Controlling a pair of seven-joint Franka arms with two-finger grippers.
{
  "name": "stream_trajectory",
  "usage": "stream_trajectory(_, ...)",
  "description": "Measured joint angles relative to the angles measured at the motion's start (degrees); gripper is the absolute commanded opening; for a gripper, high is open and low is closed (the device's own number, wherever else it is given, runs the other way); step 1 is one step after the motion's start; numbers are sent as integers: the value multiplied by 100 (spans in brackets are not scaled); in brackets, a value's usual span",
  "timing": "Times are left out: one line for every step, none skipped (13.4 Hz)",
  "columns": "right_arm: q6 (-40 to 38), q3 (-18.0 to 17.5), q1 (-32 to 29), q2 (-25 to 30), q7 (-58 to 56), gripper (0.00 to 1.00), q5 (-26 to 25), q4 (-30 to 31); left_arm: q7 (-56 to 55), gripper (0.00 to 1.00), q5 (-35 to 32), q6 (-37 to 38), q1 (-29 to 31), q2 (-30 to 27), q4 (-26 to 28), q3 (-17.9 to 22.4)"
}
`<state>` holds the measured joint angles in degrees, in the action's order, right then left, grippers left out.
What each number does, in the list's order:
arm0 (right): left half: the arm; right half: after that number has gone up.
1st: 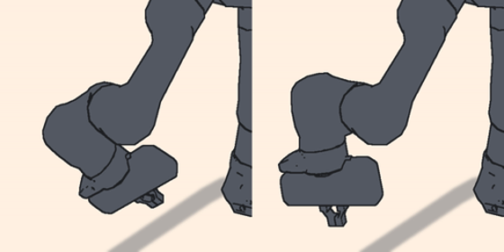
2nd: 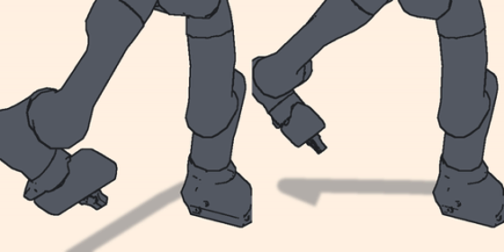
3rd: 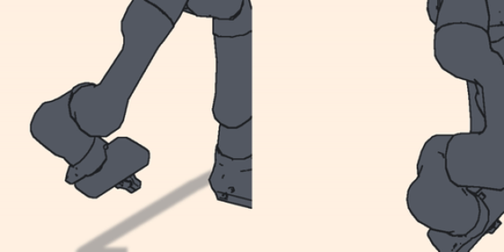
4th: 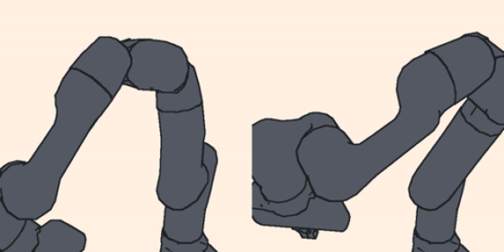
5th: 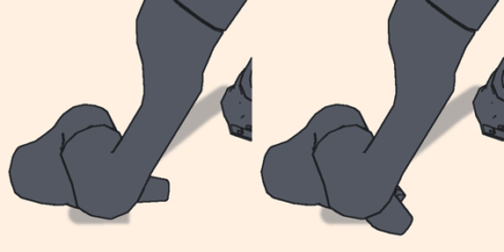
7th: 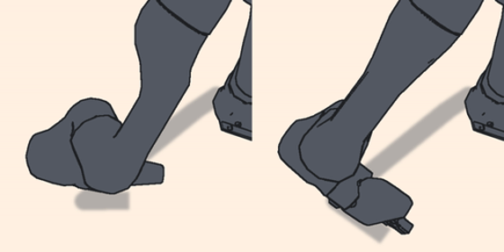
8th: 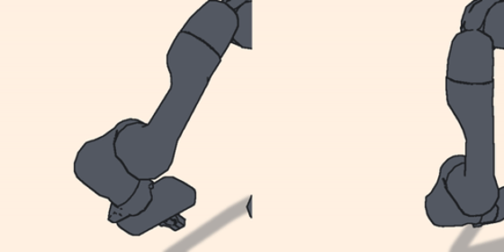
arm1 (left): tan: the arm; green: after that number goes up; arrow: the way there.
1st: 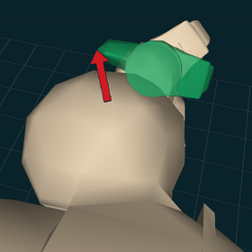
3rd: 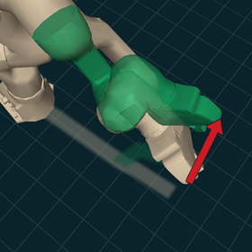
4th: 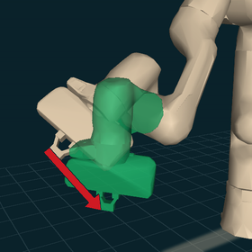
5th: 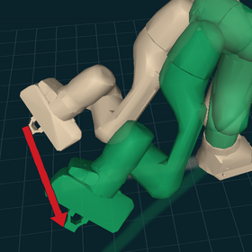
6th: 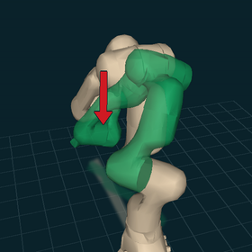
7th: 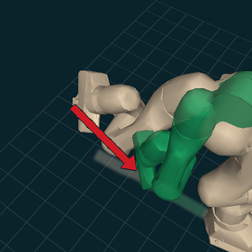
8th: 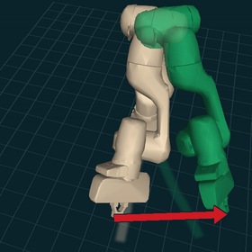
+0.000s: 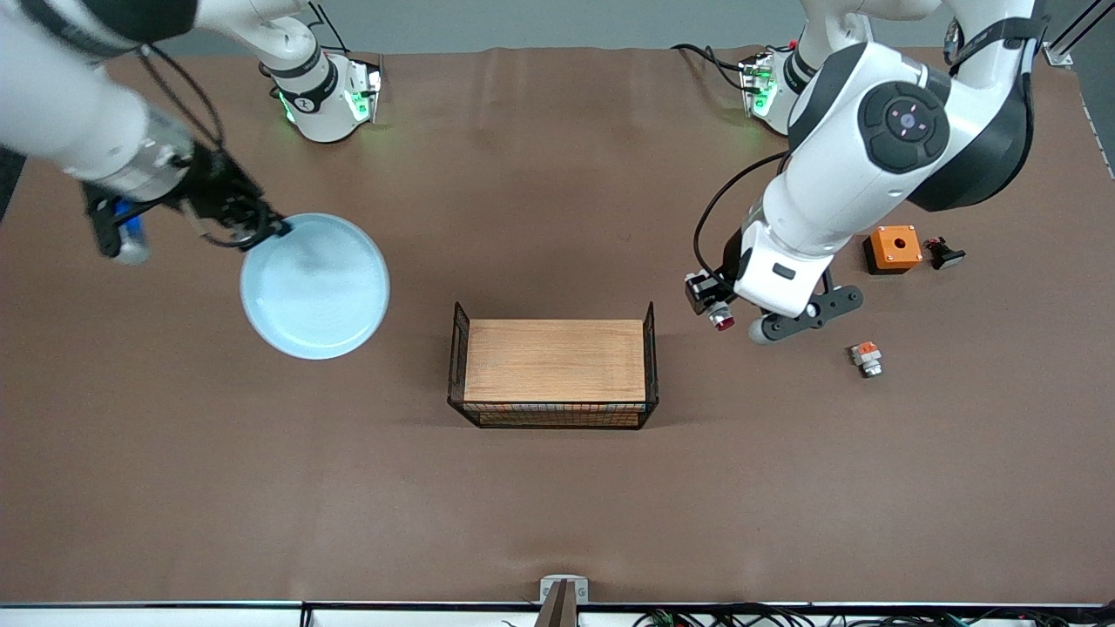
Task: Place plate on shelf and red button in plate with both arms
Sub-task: 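Lift the blue plate with the right gripper and carry it over the basket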
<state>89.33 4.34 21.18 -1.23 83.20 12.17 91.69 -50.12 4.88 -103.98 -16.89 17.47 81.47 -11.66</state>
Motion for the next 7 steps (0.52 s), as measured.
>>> stream_trajectory(14,-4,308,-1,512,0,-5,-85,-138,20,0,10,3,-33,0,2)
stream_trajectory(58,-5,587,-4,971,0,-9,-153,-216,20,0,14,6,-44,0,4)
stream_trajectory(160,-5,829,-14,1413,0,-17,-205,-264,20,0,15,6,-43,2,5)
stream_trajectory(331,-2,1057,-36,1869,0,-56,-226,-286,20,0,16,6,-43,5,5)
stream_trajectory(496,-1,1281,-88,2282,0,-152,-228,-290,20,0,18,6,-43,6,5)
stream_trajectory(634,2,1512,-180,2658,0,-283,-227,-291,20,0,20,6,-43,9,5)
stream_trajectory(803,1,1751,-311,3037,0,-420,-225,-292,20,0,23,5,-42,14,5)
